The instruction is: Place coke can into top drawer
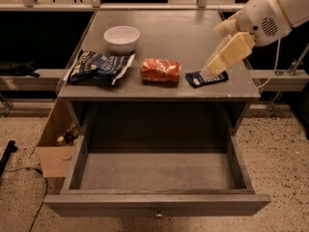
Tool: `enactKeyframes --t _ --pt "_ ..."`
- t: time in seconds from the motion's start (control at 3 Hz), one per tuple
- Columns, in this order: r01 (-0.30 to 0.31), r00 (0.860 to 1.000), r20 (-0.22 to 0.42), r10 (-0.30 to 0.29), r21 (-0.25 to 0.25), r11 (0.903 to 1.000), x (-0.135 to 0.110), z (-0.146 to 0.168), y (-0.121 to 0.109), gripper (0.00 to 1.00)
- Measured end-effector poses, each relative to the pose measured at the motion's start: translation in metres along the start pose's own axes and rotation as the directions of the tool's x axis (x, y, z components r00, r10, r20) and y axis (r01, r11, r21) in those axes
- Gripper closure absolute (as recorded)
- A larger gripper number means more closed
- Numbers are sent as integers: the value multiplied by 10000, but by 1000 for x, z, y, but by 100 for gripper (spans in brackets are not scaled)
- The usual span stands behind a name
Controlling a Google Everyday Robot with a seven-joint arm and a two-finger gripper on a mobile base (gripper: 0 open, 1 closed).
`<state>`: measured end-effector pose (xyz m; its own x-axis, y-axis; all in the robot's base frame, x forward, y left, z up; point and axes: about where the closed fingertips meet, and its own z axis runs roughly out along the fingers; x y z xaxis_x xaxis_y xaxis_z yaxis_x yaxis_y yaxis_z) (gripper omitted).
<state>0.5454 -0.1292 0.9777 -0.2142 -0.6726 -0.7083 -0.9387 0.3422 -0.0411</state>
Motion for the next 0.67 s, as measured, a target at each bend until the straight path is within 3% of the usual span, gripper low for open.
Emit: enactKeyframes --t 0.67 --pt "-190 9998 88 189 68 9998 6 17 -6 0"
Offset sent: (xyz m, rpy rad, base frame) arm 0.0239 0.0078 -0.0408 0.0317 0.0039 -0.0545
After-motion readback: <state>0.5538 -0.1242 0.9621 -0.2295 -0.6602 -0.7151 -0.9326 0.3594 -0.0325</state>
